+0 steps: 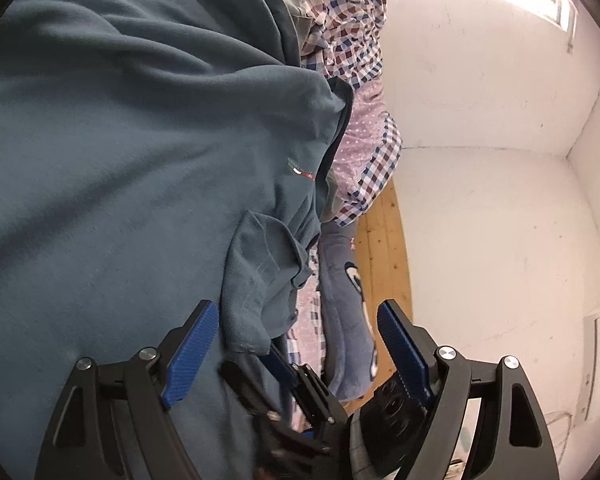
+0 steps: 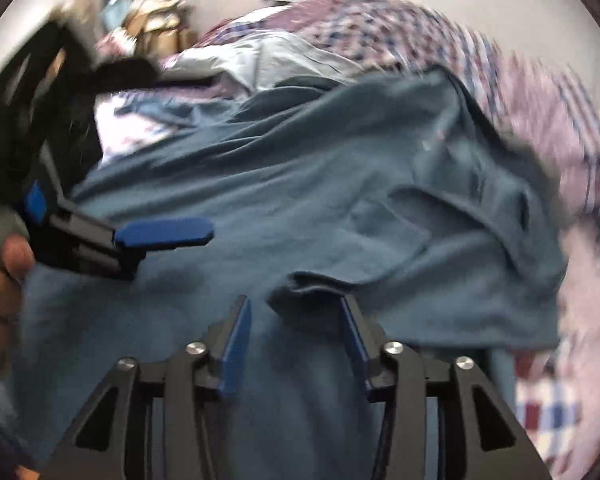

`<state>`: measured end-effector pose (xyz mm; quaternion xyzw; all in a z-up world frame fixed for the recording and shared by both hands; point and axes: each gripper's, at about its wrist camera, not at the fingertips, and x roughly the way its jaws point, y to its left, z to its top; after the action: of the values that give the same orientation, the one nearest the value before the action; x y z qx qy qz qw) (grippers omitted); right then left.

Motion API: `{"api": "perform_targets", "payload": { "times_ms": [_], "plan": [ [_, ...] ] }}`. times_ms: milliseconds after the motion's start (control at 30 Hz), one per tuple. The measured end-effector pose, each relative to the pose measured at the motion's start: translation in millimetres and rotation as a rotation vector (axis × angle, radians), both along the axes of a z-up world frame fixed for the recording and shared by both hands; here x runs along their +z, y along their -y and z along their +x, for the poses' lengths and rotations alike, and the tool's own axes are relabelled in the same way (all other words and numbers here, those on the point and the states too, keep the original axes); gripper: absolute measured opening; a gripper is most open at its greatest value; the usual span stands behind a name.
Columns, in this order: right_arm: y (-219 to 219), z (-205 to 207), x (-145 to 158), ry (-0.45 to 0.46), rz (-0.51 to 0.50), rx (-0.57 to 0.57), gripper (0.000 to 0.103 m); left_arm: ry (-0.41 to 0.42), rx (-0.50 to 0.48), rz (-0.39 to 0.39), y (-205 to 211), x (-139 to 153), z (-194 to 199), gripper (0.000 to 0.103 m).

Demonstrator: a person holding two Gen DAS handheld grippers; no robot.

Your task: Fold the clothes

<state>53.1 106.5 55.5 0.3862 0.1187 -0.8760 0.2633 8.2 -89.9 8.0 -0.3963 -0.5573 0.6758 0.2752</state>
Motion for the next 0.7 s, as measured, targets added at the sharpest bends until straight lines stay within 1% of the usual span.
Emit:
{"api": "perform_targets", "payload": {
  "times_ms": [100, 200, 267, 333, 367, 433, 467, 533, 600, 700],
  "plan": [
    [-24.8, -7.1, 1.8, 0.114, -0.157, -0.055, 0.055, -0.003, -0.001, -0.021, 0.1, 0.3, 0.4, 0.085],
    [-47.8, -16.4, -1.5, 0.221, -0.331, -0.116, 0.055, -0.006, 0.004, -0.033, 0.9, 1.1, 2.7, 0.085],
    [-55.9, -26.0, -1.9, 0.268, -0.437, -0.147, 0.055, -0.009, 0.005, -0.046, -1.5, 1.7, 1.4, 0.085],
    [-65.5, -35.7, -4.1, 0.316, -0.572, -0.176, 0.055, -0.016, -0.002, -0.069, -2.8, 3.7, 2.8, 0.085],
    [-68.6, -39.4, -5.4, 0.335, -0.619, -0.188, 0.055, -0.018, -0.003, -0.08, -4.5, 4.1, 2.7, 0.085],
    [-72.8, -47.2, -9.9, 0.376, -0.691, -0.216, 0.055, -0.024, -0.008, -0.105, -7.1, 5.5, 2.9, 0.085],
    [-74.3, -52.0, -13.6, 0.404, -0.721, -0.237, 0.057, -0.028, -0.011, -0.117, -8.4, 6.3, 3.1, 0.085],
    [-77.7, -59.9, -24.3, 0.468, -0.807, -0.274, 0.057, -0.036, -0.016, -0.14, -10.8, 8.0, 3.9, 0.085],
    [-78.6, -66.8, -26.7, 0.481, -0.86, -0.293, 0.057, -0.043, -0.018, -0.158, -12.9, 9.3, 4.5, 0.085],
    [-73.4, -81.8, -23.4, 0.484, -0.918, -0.278, 0.057, -0.053, -0.022, -0.187, -16.5, 10.9, 5.1, 0.085]
  ]
}}
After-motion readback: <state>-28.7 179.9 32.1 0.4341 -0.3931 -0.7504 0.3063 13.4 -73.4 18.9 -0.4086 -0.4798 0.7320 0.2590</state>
